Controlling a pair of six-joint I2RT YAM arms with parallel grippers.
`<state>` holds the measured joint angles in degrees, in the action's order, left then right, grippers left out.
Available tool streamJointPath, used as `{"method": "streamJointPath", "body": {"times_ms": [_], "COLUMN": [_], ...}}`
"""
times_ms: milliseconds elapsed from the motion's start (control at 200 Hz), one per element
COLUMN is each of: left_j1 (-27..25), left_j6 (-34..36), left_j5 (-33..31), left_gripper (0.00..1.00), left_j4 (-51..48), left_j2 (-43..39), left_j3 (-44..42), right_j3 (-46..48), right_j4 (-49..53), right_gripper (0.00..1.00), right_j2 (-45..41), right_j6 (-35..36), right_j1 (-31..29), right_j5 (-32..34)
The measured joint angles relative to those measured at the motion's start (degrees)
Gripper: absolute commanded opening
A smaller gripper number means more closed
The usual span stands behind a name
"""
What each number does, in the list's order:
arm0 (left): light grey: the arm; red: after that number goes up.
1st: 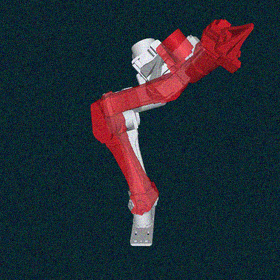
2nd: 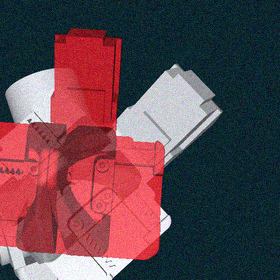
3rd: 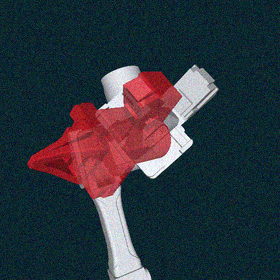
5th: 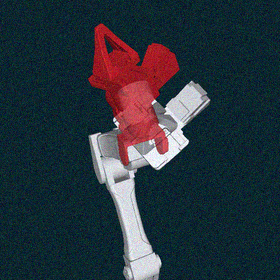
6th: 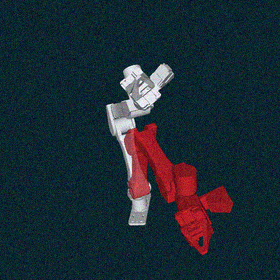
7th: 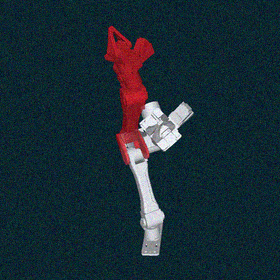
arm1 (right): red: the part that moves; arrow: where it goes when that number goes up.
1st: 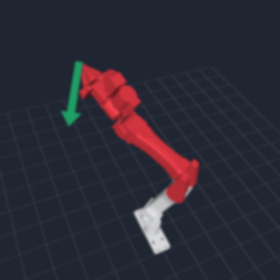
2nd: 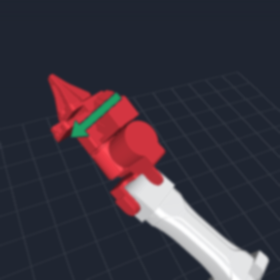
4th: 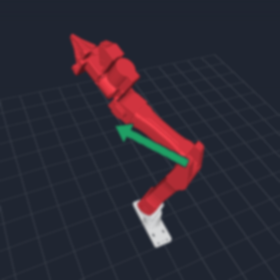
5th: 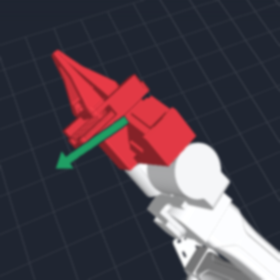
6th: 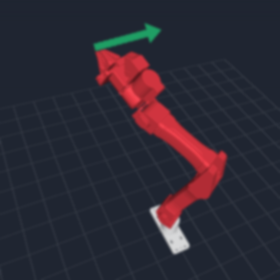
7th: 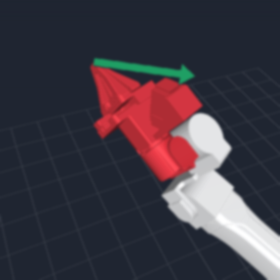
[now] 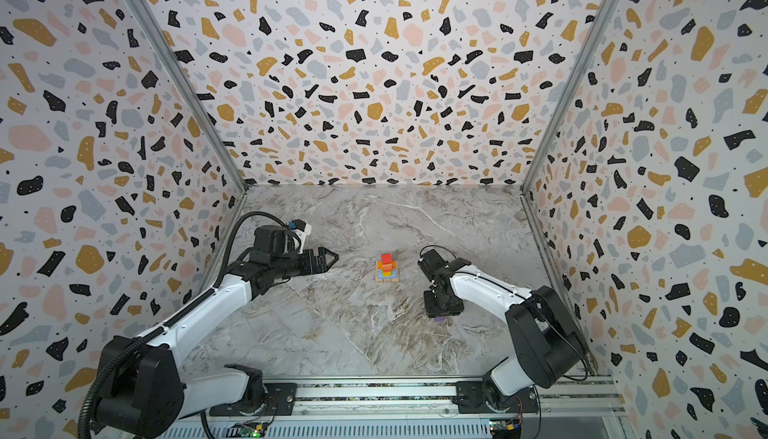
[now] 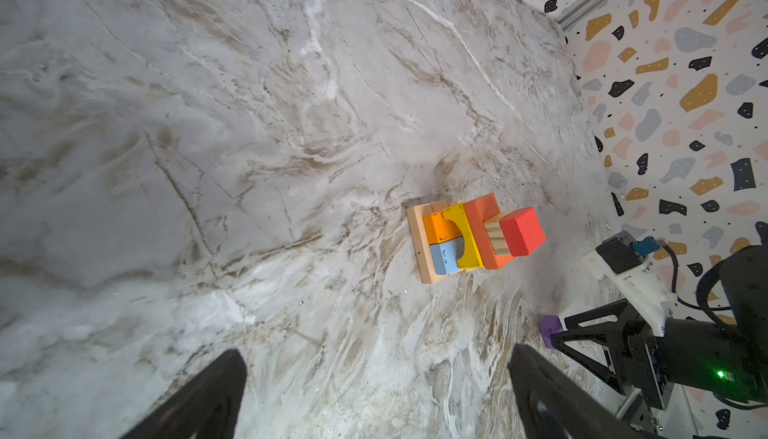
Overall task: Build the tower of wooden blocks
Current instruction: 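Move the right gripper to the purple cube and close on it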
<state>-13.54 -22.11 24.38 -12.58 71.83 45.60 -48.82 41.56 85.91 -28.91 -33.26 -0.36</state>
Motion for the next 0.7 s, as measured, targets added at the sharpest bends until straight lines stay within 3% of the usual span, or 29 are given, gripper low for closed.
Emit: {"method": "streamJointPath", "body": {"times_ms": [701], "left_j1": [0.0], "left_j6": [0.0], "left_j5": [0.0], "left_gripper": [1.0], "left_j4": [0.0], "left_j2": [0.0], "left_j3": [0.0], "right_j3": [0.8], "right_j4": [-1.8], "right_gripper": [0.39], "right_j2": [1.9], "right_j6": [-0.2], "right_j1": [0.3], "right_j5": [0.0]}}
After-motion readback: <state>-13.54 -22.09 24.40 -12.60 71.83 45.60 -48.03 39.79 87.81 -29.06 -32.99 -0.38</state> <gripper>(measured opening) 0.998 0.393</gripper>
